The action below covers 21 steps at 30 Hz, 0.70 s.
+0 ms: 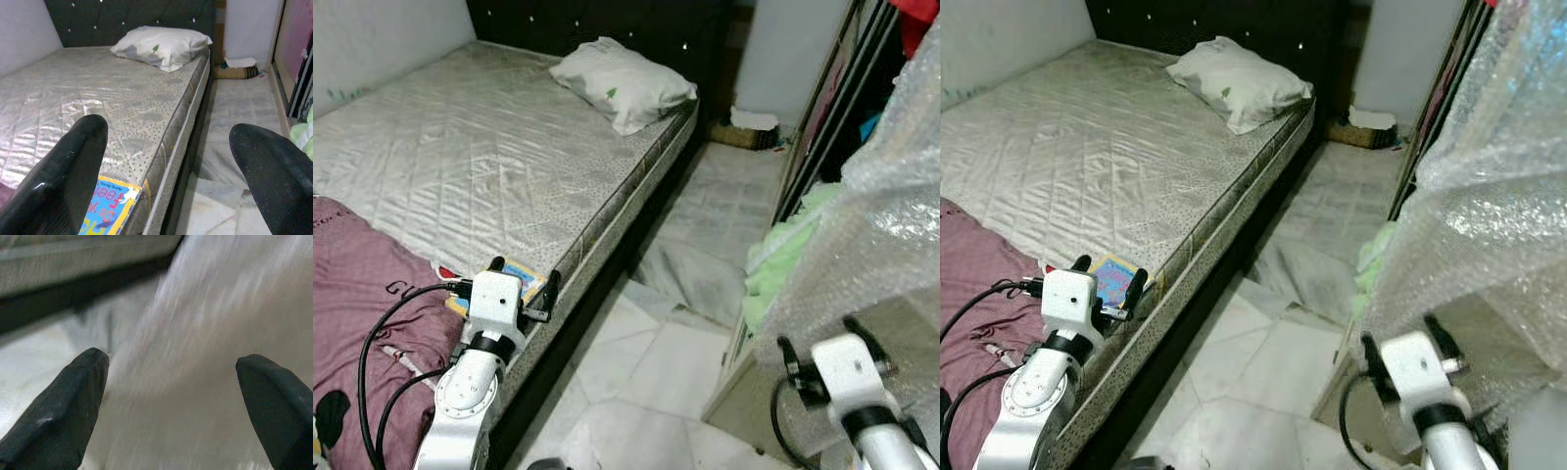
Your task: Clean up the room
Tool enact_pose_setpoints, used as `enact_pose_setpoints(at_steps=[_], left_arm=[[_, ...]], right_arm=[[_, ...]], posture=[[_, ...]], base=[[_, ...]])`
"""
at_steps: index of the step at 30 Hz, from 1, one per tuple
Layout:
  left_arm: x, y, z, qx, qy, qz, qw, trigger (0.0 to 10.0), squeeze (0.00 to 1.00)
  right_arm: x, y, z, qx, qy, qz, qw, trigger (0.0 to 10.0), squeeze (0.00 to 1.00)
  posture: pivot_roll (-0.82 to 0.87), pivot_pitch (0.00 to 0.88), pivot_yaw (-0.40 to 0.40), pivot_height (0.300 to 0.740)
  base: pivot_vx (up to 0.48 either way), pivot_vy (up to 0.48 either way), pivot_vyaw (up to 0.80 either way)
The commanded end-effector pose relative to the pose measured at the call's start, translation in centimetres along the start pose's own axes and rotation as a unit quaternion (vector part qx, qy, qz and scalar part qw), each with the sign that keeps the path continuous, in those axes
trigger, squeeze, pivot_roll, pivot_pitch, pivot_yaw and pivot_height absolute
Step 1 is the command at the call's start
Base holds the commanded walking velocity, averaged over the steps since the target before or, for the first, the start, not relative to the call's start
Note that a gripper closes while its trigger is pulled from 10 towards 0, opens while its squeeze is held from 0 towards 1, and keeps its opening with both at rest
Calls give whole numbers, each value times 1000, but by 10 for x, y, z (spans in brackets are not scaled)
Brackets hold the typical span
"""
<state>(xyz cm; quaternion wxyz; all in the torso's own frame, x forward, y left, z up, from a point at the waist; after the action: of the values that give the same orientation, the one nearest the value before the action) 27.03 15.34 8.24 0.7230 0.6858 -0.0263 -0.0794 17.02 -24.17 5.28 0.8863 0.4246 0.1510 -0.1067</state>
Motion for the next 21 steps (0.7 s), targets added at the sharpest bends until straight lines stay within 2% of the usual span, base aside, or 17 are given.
enact_pose_setpoints(at_steps=[1, 2, 3, 5, 7, 8, 11, 12, 14, 17, 18, 20, 21], left_arm=[[2, -1, 1, -1, -5, -6, 1000, 10000, 0], [3, -1, 1, -2, -5, -7, 1000, 10000, 0], [3, -1, 1, -2, -5, -7, 1000, 10000, 0], [4, -1, 1, -1, -6, -6, 1000, 10000, 0], [5, -1, 1, -1, -8, -5, 1000, 10000, 0], [7, -1, 2, 0, -13, -4, 1000, 10000, 0], [11, -1, 4, 0, -19, -3, 1000, 10000, 0], [11, -1, 4, 0, -19, -3, 1000, 10000, 0], [16, 0, 7, -1, -25, 0, 1000, 10000, 0], [20, 2, 9, -2, -28, 5, 1000, 10000, 0], [20, 2, 9, -2, -28, 5, 1000, 10000, 0], [22, 2, 9, -2, -27, 8, 1000, 10000, 0], [22, 2, 9, -2, -27, 8, 1000, 10000, 0]], right_arm=[[-1, -3, 0, 15, -1, -9, 1000, 10000, 0], [-5, -10, -2, 30, -1, -29, 999, 10000, 0], [-5, -10, -2, 30, -1, -29, 999, 10000, 0], [-9, -24, -2, 40, -23, -57, 997, 10000, 0], [-6, -22, 10, 2, -72, -33, 997, 10000, 0], [-2, -6, 24, -41, -104, 15, 994, 10000, 0], [-1, 19, 39, -75, -124, 75, 987, 10000, 0], [-1, 19, 39, -75, -124, 75, 987, 10000, 0], [-2, 50, 45, -102, -122, 145, 977, 10000, 0], [-2, 78, 48, -136, -122, 215, 959, 10000, 0], [-2, 78, 48, -136, -122, 215, 959, 10000, 0], [0, 95, 51, -154, -134, 255, 945, 10000, 0], [0, 95, 51, -154, -134, 255, 945, 10000, 0]], posture=[[-29, 0, 2, 740], [-37, 0, 3, 740], [-37, 0, 3, 740], [-45, 0, 6, 740], [-59, 0, 15, 740], [-72, 0, 25, 740], [-86, 0, 33, 740], [-86, 0, 33, 740], [-95, 0, 36, 740], [-97, 0, 32, 740], [-97, 0, 32, 740], [-92, 0, 28, 740], [-92, 0, 28, 740]], base=[[0, 0, 0], [0, 0, 0], [0, 0, 0], [0, 0, 0], [0, 0, 0], [0, 0, 0], [0, 0, 0], [0, 0, 0], [0, 0, 0], [0, 0, 0], [0, 0, 0], [0, 0, 0], [0, 0, 0]])
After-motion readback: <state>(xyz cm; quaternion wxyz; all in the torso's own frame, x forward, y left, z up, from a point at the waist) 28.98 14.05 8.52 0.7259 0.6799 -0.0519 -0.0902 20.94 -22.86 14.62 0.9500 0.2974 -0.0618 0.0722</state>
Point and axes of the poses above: a point about 5 cm out from each wrist's last joint towards the gripper, its own x axis pointing out of the wrist towards the gripper, its own y axis along the axis of the wrist's last joint, z = x × y, the point moved 4 cm from there along x, pointing out of the wrist towards the gripper, and after that the axes turned 10 degrees about -x, right-handed, at the moved point
